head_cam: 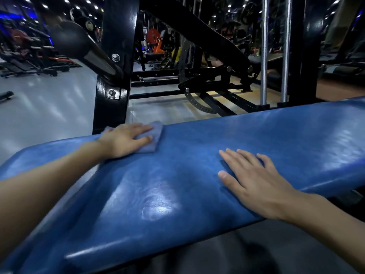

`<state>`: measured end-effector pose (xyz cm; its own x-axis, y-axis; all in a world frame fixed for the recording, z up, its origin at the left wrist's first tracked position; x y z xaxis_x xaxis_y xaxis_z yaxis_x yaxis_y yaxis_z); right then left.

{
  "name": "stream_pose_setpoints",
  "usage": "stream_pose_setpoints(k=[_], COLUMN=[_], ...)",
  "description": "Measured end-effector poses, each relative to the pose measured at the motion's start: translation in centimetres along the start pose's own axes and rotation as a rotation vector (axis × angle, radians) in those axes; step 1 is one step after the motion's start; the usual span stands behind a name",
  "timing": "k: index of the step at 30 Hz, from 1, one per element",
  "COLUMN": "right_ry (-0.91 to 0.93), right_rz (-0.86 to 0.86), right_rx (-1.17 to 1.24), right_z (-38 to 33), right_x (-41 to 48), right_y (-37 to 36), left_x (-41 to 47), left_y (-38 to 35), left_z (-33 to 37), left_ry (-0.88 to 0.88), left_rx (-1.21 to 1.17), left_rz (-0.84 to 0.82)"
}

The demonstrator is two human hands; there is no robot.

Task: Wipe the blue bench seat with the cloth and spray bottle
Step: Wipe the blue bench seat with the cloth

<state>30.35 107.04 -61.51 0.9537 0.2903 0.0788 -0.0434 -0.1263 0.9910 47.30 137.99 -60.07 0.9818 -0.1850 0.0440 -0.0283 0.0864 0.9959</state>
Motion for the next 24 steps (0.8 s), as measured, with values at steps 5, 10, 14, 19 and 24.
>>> stream_pose_setpoints(k=[5, 10, 14, 19, 24], right_ry=[-0.015, -0.015, -0.064, -0.052, 0.090], right_rz=[-0.008, 0.008, 0.003, 0.025, -0.037], right_rx=[0.013, 0.040, 0.169, 0.196, 0.097], right_z=[-0.2, -0.1, -0.2, -1.0, -4.4], right_x=[0.0, -0.1, -0.3, -0.4, -0.1], right_y=[0.1, 0.1, 0.6, 1.8, 0.8], left_x=[-0.4, -5.5, -12.1, -13.4, -8.0], left_y=[-0.3, -0.2, -1.0, -0.4, -0.1], left_z=[1.2, 7.7, 14.1, 14.2, 8.6], left_ry=[0.106, -0.100, -0.415, -0.534, -0.335], left_rx=[0.098, 0.105, 0.169, 0.089, 0.049], left_rz=[-0.006, -0.026, 0.008, -0.046, -0.012])
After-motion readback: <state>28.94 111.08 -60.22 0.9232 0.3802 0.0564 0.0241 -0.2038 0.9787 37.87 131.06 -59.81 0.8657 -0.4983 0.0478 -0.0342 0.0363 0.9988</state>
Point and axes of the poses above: each hand's wrist, its own x-axis towards the middle knuckle, its own y-axis out of the back of the hand, z = x × y, the point moved 4 cm from there along x, towards the middle knuckle, and after that the axes turned 6 degrees about y, right-handed, at the moved point
